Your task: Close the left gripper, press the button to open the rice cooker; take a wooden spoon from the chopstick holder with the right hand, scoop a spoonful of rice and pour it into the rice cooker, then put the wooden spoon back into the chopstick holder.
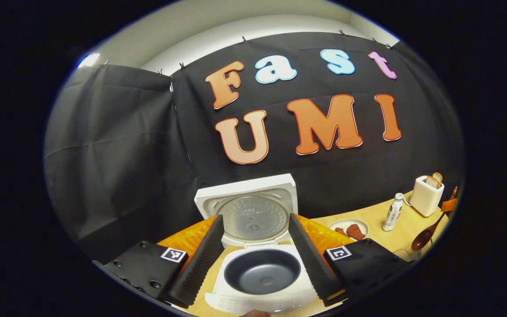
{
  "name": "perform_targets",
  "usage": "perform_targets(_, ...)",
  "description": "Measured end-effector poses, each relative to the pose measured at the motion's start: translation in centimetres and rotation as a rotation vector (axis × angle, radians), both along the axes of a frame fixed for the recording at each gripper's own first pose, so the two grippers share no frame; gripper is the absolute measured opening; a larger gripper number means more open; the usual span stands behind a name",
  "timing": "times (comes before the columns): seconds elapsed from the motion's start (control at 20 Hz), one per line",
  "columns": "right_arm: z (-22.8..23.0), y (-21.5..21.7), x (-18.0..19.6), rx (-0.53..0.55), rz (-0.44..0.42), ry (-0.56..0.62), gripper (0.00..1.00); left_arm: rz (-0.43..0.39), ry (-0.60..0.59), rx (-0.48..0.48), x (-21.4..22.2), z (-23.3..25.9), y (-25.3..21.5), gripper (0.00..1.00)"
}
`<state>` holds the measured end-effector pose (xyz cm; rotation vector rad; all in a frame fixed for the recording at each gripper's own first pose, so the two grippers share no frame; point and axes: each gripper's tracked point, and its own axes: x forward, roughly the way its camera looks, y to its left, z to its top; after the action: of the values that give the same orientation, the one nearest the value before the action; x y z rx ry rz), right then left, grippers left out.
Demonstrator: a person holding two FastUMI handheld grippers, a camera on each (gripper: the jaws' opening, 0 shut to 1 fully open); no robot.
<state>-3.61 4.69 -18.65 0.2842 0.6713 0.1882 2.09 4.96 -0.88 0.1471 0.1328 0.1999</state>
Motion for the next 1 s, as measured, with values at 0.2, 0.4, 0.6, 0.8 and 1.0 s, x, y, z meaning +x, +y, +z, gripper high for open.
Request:
perform_targets(0.2,-2.7,4.6,-0.7,-0.057,0.122,0.026,0.15,0.095,0.015,0.025,-2.4,-1.1,3.7,0.96)
perform_targets(0.4,-5.3,6.1,-0.6,-0.236,0.211,-0.015,0.15,0.183,0.041,0.005,-4.8,-2.4,7.0,0.96)
perform_targets(0.6,-6.0,7.9,-0.9,-0.410,0.312,-0.131,0.15,0.257,0.057,0.018,-6.2,-3.2,9.5,0.99)
perform_targets(0.8,-8.5,8.2,-1.7,-0.511,0.334,-0.159,0.15,0.282,0.070,0.015,-6.8,-3.4,10.7,0.96)
perform_targets(1.0,-9.6,9.1,-2.5,-0.514,0.377,-0.184,0.14,0.283,0.082,0.024,-6.6,-3.7,11.0,0.96)
